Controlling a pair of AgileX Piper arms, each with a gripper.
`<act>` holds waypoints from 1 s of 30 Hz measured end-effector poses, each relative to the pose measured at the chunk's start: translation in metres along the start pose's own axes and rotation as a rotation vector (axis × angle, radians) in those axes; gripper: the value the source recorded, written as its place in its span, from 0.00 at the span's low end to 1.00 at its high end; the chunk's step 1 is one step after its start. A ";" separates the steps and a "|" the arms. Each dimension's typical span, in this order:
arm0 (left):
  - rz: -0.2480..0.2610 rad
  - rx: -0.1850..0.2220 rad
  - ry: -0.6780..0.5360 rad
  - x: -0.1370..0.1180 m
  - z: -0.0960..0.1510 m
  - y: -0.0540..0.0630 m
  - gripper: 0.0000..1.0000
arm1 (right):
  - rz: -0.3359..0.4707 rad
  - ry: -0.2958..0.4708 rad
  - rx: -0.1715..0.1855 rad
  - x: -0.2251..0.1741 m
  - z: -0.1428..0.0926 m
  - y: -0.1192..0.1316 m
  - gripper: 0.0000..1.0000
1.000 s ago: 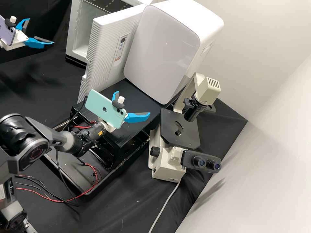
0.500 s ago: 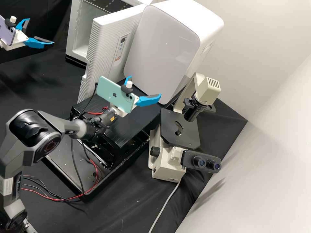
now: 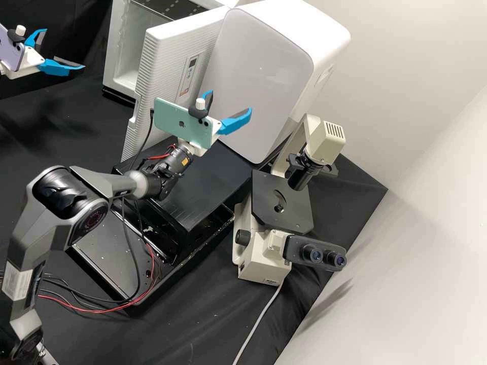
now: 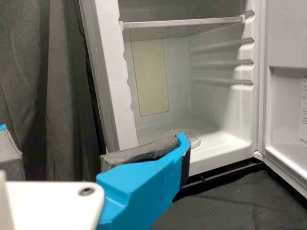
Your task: Close the incubator door
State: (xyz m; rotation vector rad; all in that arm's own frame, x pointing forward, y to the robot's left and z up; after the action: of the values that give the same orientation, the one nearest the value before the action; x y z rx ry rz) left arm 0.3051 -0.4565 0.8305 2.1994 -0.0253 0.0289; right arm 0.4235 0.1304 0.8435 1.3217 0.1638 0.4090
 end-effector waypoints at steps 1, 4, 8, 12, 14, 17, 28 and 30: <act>0.000 0.000 0.000 0.000 0.000 0.000 1.00 | -0.001 0.020 -0.006 0.003 -0.004 -0.001 0.00; 0.000 0.000 0.000 0.000 0.000 0.000 1.00 | -0.025 0.042 -0.016 0.010 -0.011 -0.005 0.00; 0.000 0.000 0.000 0.000 0.000 0.000 1.00 | -0.045 0.064 -0.018 0.018 -0.020 -0.011 0.00; 0.000 0.000 0.000 0.000 0.000 0.000 1.00 | -0.068 0.101 -0.032 0.028 -0.030 -0.018 0.00; 0.000 0.000 0.000 0.000 0.000 0.000 1.00 | -0.075 0.122 -0.046 0.033 -0.035 -0.020 0.00; 0.000 0.000 0.000 0.000 0.000 0.000 1.00 | -0.074 0.161 -0.069 0.041 -0.041 -0.021 0.00; 0.000 0.000 0.000 0.000 0.000 0.000 1.00 | -0.080 0.276 -0.147 0.068 -0.054 -0.030 0.00; 0.000 0.000 0.000 0.000 0.000 0.000 1.00 | -0.089 0.297 -0.158 0.071 -0.059 -0.033 0.00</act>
State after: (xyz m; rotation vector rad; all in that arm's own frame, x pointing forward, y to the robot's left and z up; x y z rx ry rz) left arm 0.3051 -0.4565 0.8305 2.1994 -0.0253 0.0289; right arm 0.4745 0.2044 0.8057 1.0892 0.4285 0.5304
